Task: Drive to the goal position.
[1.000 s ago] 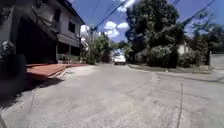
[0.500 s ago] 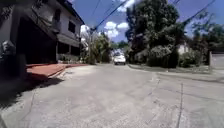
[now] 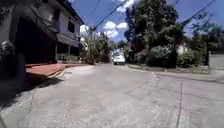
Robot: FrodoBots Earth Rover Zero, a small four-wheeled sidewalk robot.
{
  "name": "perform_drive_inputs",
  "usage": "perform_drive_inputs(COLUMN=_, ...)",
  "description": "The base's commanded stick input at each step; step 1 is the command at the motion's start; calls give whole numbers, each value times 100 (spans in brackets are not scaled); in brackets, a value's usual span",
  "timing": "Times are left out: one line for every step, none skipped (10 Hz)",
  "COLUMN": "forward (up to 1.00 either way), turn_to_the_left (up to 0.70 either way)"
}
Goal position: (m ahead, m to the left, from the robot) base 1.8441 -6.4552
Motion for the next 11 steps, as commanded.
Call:
perform_drive_inputs(forward=-98, turn_to_the_left=39)
perform_drive_inputs(forward=-98, turn_to_the_left=39)
perform_drive_inputs(forward=-98, turn_to_the_left=39)
perform_drive_inputs(forward=-98, turn_to_the_left=39)
perform_drive_inputs(forward=-98, turn_to_the_left=36)
perform_drive_inputs(forward=-98, turn_to_the_left=26)
perform_drive_inputs(forward=-98, turn_to_the_left=15)
perform_drive_inputs(forward=-98, turn_to_the_left=4)
perform_drive_inputs(forward=-98, turn_to_the_left=0)
perform_drive_inputs(forward=-98, turn_to_the_left=0)
perform_drive_inputs(forward=-98, turn_to_the_left=0)
